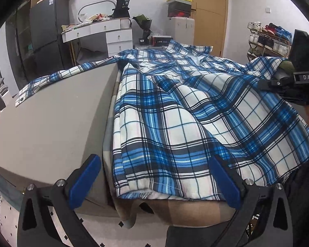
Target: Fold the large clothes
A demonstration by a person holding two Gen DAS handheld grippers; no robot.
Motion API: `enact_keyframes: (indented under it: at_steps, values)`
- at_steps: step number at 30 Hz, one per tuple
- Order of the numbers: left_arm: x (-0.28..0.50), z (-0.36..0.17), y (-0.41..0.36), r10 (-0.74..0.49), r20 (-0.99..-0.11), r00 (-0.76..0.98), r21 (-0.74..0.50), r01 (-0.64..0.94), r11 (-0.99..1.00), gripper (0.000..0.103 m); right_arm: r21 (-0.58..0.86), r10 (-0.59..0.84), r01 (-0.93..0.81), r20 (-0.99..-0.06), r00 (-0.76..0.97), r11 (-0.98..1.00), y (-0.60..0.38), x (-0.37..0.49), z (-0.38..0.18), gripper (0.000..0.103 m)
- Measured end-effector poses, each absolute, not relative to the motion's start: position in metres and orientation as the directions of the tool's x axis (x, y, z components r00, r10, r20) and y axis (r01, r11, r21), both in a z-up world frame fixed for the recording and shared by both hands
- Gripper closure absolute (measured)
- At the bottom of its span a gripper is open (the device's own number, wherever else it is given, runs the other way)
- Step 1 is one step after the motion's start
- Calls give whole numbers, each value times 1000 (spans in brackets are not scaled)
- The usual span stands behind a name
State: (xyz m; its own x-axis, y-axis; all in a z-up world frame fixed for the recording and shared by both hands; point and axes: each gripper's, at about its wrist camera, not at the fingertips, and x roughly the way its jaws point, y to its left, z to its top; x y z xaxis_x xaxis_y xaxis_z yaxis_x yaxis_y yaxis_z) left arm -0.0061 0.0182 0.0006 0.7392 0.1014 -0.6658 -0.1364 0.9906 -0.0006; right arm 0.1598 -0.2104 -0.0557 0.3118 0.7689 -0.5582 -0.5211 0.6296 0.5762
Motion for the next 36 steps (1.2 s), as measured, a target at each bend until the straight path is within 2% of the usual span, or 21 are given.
enact_keyframes:
  at_steps: [2,5,6,12,17,19,22,23,24,26,27,28,29,30,36]
  values:
    - [-7,1,18,113,-669,734,13,-140,990,1,571,715,-434,-600,358,697,-228,166,-63,102]
    - [-9,-2,16,132,-680,721,44,-139,989,1,410,499,-288,-765,407,865,-241,175,-84,102]
    - [-10,-2,17,136,-686,715,53,-137,989,1,413,488,-265,-779,393,871,-243,176,-89,102]
    - [-13,-12,15,136,-730,670,61,-135,989,1,440,541,-328,-764,353,836,-232,167,-82,99]
    - [0,-15,14,118,-749,652,13,-163,986,1,438,535,-334,-788,303,835,-226,166,-90,98]
    - [6,-15,12,111,-750,652,0,-168,986,1,453,541,-321,-792,283,832,-223,168,-96,88]
    - [18,-17,5,129,-752,647,20,-173,985,2,454,538,-309,-791,291,836,-230,167,-96,77]
    - [21,-18,3,138,-757,639,35,-171,985,9,458,540,-307,-790,291,834,-232,168,-96,77]
    - [24,-21,-1,162,-763,626,65,-174,983,22,461,542,-305,-790,288,833,-232,168,-96,77]
    - [26,-21,-5,185,-755,630,92,-178,980,33,460,540,-303,-791,286,834,-232,169,-97,77]
    - [26,-21,-7,173,-754,633,85,-167,982,50,458,539,-305,-792,286,835,-231,169,-97,77]
    - [26,-20,-8,169,-755,633,87,-159,983,63,457,539,-306,-792,287,835,-231,169,-97,77]
    - [26,-19,-10,180,-754,632,103,-157,982,91,456,539,-307,-792,287,835,-235,168,-96,77]
    - [25,-20,-11,205,-756,621,134,-160,978,103,455,538,-308,-793,287,835,-234,168,-96,77]
    - [1,-15,5,224,-772,595,143,-181,973,103,451,538,-316,-789,296,835,-233,166,-94,76]
